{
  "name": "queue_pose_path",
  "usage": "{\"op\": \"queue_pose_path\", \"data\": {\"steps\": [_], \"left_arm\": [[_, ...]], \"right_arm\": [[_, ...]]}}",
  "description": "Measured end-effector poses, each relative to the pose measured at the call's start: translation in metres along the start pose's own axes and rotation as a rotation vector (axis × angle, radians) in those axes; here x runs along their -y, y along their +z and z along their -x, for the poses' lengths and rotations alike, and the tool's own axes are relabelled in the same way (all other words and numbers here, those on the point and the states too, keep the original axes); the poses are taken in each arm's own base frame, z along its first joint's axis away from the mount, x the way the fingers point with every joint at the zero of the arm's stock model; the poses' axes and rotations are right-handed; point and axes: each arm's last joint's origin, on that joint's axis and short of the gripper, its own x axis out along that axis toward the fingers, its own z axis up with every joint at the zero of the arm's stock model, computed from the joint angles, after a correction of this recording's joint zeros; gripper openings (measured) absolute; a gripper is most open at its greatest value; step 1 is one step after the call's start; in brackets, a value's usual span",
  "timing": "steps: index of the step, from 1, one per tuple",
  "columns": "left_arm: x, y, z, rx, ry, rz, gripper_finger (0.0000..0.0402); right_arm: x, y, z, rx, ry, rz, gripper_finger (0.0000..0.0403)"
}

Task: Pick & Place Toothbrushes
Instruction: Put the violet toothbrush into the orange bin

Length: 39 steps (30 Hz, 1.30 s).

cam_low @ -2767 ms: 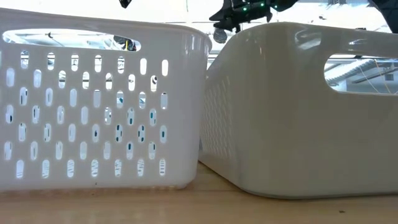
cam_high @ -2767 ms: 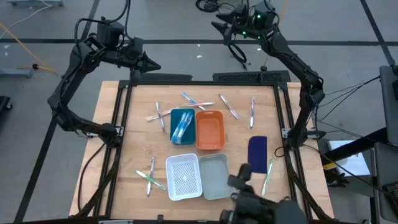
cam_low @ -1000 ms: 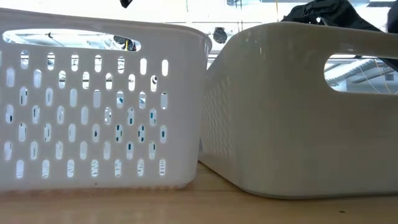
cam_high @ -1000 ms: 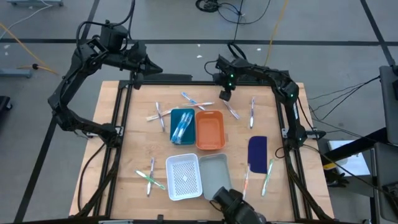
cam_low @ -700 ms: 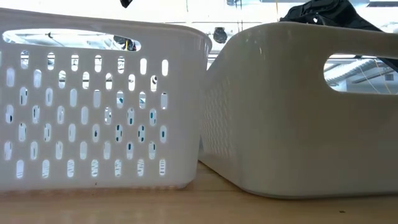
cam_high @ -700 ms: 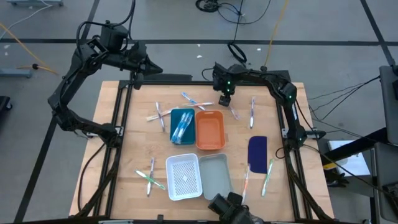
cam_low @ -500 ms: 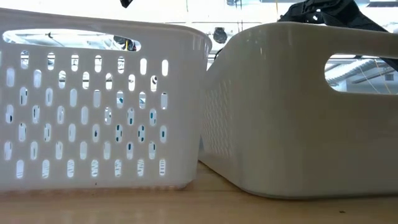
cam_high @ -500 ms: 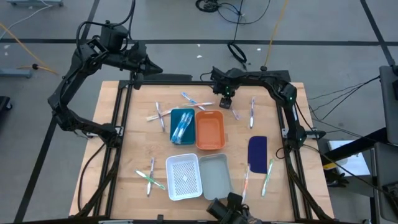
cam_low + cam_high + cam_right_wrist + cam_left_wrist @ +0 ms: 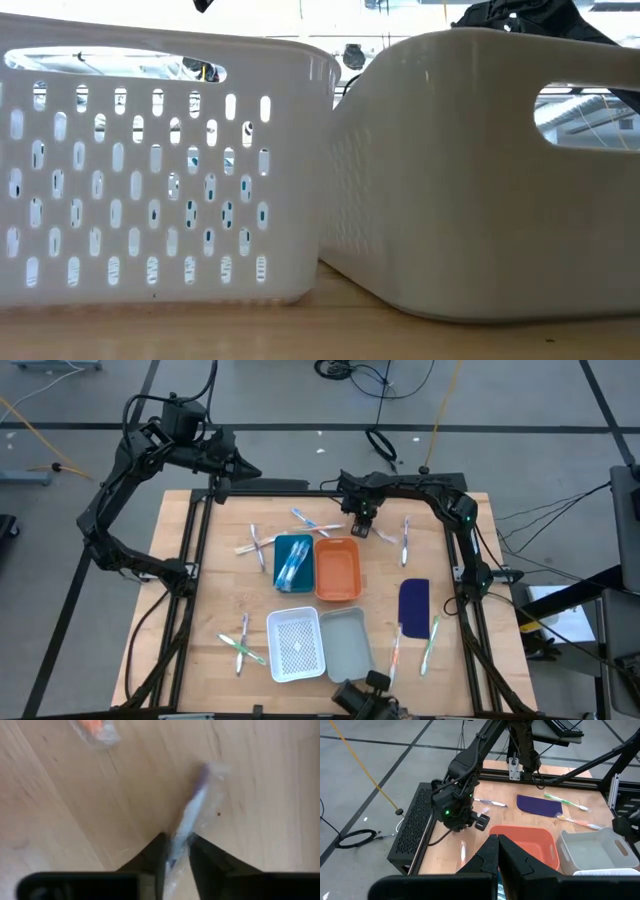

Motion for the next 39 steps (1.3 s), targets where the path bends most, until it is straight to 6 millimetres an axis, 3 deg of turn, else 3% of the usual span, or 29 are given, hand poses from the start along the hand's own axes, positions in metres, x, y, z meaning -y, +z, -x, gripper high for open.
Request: {"op": "queue_pose_path", "data": {"steps": [5, 11, 20, 24, 30, 34, 39], "left_arm": [[0.0, 0.0, 0.0, 0.001, -0.001, 0.0, 0.0005], [0.0, 0.0, 0.0, 0.001, -0.003, -0.006, 0.0005], [0.004, 0.001, -0.004, 0.006, -0.039, -0.066, 0.0005], [0.008, 0.0, -0.02, 0.022, -0.098, -0.101, 0.0005], [0.011, -0.022, -0.046, 0.008, -0.056, -0.049, 0.0005], [0.024, -0.037, -0.055, 0.073, -0.036, -0.013, 0.0005], [0.051, -0.063, -0.063, 0.143, 0.054, 0.046, 0.0005]], "right_arm": [[0.001, 0.0, 0.004, 0.027, 0.022, -0.009, 0.0017], [0.004, -0.001, 0.018, 0.06, 0.014, -0.037, 0.0016], [-0.004, -0.01, 0.079, 0.217, 0.122, -0.04, 0.0015], [-0.01, -0.016, 0.109, 0.295, 0.118, -0.031, 0.0015], [-0.022, -0.026, 0.148, 0.421, 0.183, -0.024, 0.0015], [-0.033, -0.031, 0.162, 0.471, 0.197, -0.02, 0.0015], [-0.045, -0.037, 0.166, 0.497, 0.211, -0.035, 0.0015]]}}
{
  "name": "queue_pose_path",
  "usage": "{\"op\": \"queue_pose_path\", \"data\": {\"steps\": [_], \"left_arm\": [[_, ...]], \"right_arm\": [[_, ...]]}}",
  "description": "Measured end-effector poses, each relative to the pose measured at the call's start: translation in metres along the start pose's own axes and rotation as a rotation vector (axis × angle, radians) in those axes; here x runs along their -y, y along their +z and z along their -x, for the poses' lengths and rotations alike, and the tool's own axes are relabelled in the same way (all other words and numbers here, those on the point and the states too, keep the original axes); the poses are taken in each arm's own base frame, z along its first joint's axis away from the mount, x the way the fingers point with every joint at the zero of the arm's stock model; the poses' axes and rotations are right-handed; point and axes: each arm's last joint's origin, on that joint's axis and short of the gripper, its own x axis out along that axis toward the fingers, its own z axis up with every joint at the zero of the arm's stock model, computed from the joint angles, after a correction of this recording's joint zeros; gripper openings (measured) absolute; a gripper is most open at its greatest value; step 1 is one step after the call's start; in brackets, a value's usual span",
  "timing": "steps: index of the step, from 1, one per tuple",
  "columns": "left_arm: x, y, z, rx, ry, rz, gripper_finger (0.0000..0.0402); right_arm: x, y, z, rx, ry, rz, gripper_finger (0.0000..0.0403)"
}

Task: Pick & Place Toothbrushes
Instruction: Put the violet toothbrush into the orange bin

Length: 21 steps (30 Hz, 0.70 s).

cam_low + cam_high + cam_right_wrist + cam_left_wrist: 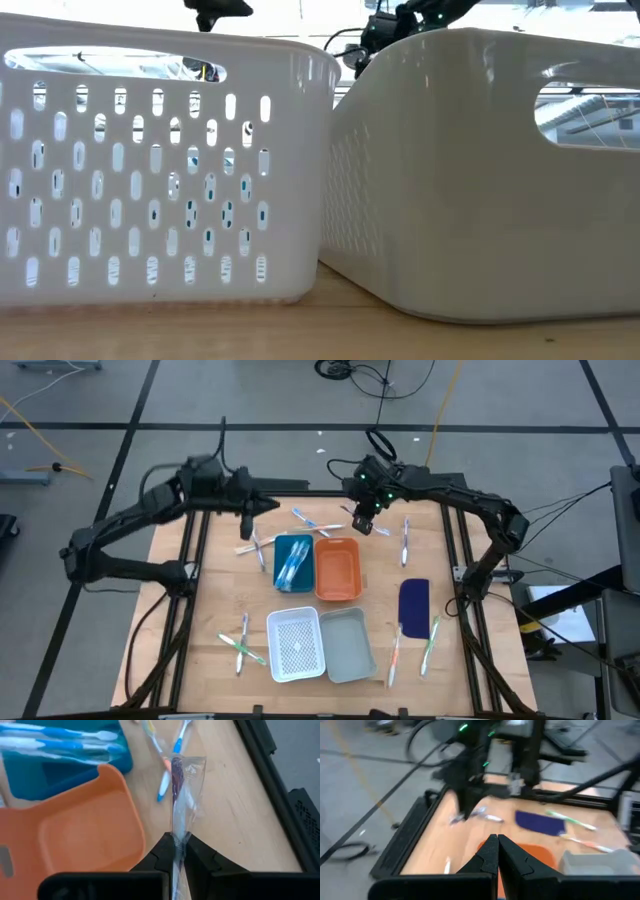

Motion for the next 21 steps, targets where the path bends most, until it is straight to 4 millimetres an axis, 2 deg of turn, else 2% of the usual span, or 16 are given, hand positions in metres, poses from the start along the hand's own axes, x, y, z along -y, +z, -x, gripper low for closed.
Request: {"op": "queue_pose_path", "data": {"steps": [10, 16, 21], "left_arm": [[0.052, -0.05, 0.027, 0.068, -0.019, 0.047, 0.0005], [0.063, -0.083, 0.043, 0.082, 0.002, 0.088, 0.0005], [0.068, -0.103, 0.047, 0.089, -0.04, 0.038, 0.0005]], "right_arm": [[-0.033, 0.0, 0.005, 0.033, 0.067, 0.088, 0.0015], [-0.058, 0.003, 0.004, 0.054, 0.135, 0.073, 0.0015], [-0.079, 0.004, 0.003, 0.048, 0.201, -0.024, 0.0015]]}}
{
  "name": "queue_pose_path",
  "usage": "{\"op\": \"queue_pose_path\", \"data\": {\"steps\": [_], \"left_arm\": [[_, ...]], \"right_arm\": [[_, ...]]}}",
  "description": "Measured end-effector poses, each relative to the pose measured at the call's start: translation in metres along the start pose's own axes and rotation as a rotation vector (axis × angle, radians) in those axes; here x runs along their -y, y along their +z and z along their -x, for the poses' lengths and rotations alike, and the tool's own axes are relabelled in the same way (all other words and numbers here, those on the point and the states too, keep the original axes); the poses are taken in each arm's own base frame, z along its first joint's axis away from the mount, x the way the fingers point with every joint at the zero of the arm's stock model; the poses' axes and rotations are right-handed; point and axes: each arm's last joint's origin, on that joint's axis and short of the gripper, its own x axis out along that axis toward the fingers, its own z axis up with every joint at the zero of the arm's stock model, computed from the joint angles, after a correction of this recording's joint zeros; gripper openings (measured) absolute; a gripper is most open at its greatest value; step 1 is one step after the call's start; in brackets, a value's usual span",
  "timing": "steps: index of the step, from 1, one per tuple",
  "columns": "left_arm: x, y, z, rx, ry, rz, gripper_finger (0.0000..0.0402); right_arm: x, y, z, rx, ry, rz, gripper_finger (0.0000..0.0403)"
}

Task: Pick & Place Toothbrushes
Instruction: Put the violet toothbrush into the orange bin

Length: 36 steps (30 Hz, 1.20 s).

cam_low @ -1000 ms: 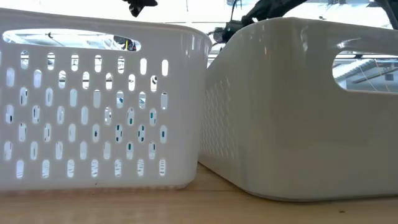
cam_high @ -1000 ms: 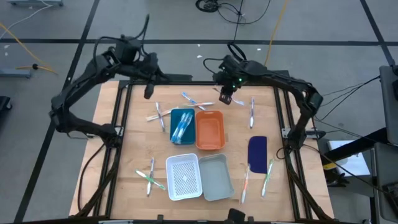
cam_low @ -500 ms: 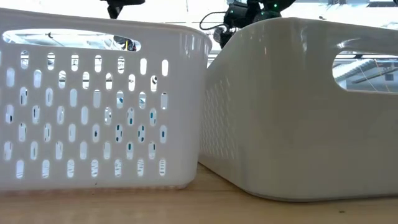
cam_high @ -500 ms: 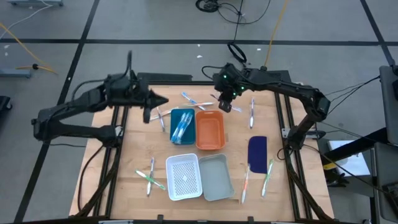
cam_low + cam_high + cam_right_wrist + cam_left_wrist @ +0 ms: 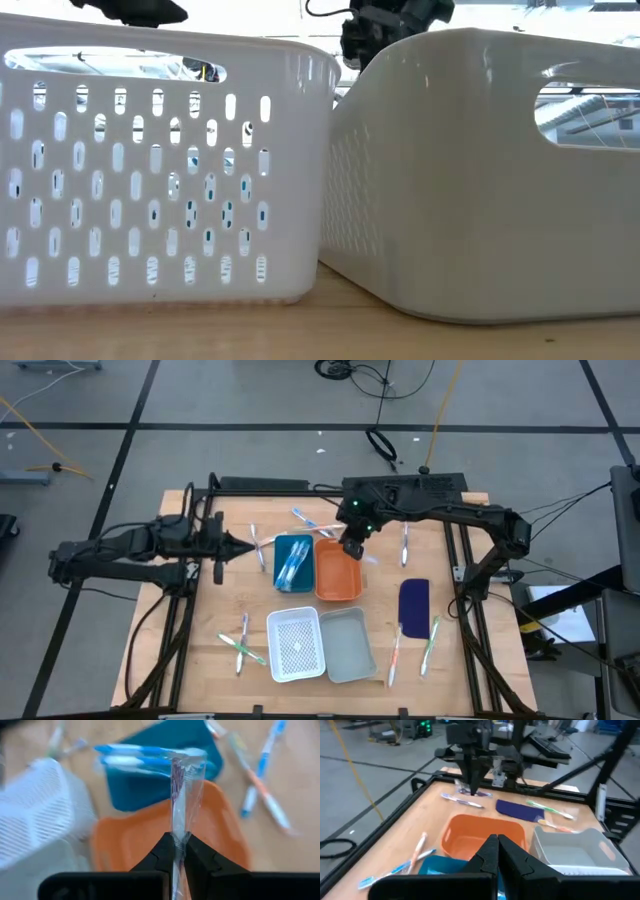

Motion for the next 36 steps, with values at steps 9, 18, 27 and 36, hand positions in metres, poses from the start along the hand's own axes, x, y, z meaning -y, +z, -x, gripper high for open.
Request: {"op": "queue_pose_path", "data": {"steps": [9, 18, 27, 36], "left_arm": [[0.001, -0.032, 0.008, -0.019, -0.047, -0.013, 0.0005], [-0.001, -0.046, 0.021, 0.028, -0.058, -0.016, 0.0005], [-0.001, -0.055, 0.018, 0.005, -0.08, -0.016, 0.0005], [-0.001, -0.054, 0.018, 0.01, -0.079, -0.063, 0.0005]], "right_arm": [[-0.026, 0.016, -0.004, 0.154, 0.131, -0.178, 0.0015], [-0.02, 0.014, -0.05, 0.059, 0.11, -0.41, 0.0015], [-0.009, 0.002, -0.078, -0.026, -0.031, -0.513, 0.0015], [-0.006, -0.003, -0.077, -0.05, -0.13, -0.538, 0.0015]]}}
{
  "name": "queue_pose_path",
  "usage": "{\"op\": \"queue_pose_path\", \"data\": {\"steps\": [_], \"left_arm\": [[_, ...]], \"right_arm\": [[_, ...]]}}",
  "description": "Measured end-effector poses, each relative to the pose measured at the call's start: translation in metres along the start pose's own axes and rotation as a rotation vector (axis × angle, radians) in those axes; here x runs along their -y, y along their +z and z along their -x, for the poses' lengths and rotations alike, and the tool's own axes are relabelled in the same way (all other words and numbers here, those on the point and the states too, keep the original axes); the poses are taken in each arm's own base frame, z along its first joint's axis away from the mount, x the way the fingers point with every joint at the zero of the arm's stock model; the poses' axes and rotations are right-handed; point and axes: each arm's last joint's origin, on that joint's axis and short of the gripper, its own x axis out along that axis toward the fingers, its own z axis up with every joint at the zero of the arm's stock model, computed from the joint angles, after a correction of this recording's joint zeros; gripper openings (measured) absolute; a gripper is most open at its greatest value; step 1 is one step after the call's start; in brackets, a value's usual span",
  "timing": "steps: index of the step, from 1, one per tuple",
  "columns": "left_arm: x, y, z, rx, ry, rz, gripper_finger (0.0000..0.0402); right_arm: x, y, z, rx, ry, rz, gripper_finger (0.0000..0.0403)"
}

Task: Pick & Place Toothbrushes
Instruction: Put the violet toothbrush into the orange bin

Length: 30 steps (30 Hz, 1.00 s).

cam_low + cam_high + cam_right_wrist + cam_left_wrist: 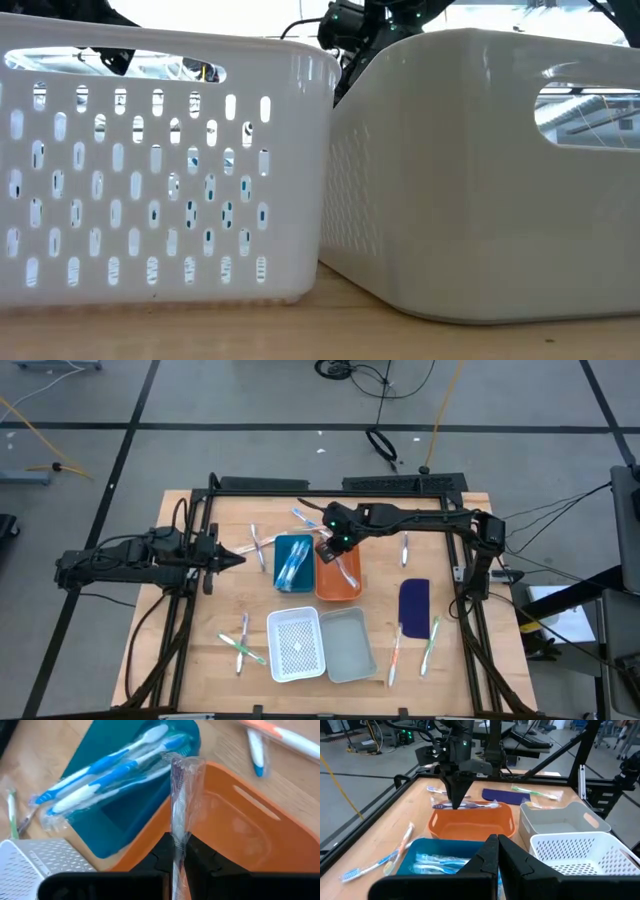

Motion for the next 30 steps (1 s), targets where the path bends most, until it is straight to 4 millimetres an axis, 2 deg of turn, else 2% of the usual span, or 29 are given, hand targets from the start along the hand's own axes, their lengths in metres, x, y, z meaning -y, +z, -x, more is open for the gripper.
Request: {"op": "queue_pose_path", "data": {"steps": [12, 19, 30], "left_arm": [[0.0, 0.0, 0.0, 0.0, -0.001, 0.001, 0.0005], [0.0, 0.0, 0.0, 0.0, -0.001, -0.002, 0.0005], [0.0, 0.0, 0.0, 0.0, 0.0, -0.003, 0.0005]], "right_arm": [[0.006, -0.006, -0.032, -0.077, -0.057, -0.009, 0.0015], [0.01, -0.008, -0.03, -0.087, -0.121, -0.012, 0.0018], [0.009, -0.008, -0.029, -0.091, -0.096, -0.004, 0.0019]]}}
